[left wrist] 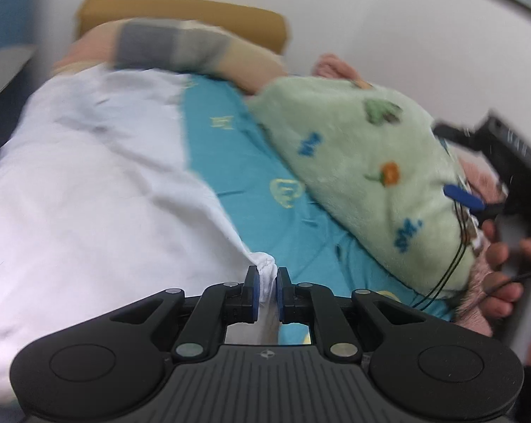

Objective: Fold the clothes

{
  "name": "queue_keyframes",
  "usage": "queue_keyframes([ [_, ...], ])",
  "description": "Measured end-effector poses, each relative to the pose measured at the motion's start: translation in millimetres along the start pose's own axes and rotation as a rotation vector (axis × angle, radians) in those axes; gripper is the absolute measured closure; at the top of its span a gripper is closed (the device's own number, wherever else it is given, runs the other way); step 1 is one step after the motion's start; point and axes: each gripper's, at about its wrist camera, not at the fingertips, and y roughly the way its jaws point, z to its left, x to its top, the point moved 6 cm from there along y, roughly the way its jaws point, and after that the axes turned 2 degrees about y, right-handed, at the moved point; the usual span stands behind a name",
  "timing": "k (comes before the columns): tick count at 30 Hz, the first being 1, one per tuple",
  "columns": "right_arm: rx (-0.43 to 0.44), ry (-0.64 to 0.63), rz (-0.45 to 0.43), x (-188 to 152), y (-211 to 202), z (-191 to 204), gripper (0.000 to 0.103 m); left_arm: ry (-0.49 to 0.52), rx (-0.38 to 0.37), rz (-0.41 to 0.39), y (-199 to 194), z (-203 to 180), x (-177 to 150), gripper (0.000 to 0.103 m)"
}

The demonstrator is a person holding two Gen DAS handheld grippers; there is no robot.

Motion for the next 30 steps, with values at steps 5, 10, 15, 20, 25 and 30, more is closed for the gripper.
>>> queue_keyframes([
  [5,-0.002,-0.065,0.020,-9,0,18,0.005,-0.184,0.134,0.139,-24,63,-30,0.093],
  [10,0.003,-0.122,0.053,-18,2,33,0.005,-0.214,0.221,0.240,-16,86,-44,0.089],
  [15,-0.003,-0.175,0.084,-28,4,42,0.005,-0.081,0.219,0.228,-21,59,-38,0.061],
  [20,0.011,-0.174,0.112,-32,9,46,0.005,0.110,0.173,0.165,-6,5,-29,0.035],
  [25,0.119,-0.042,0.254,-34,44,48,0.005,0.180,0.121,0.176,54,-30,-31,0.033],
  [30,0.193,0.057,0.384,-35,90,53,0.006,0.204,0.143,0.252,107,-32,-47,0.038],
])
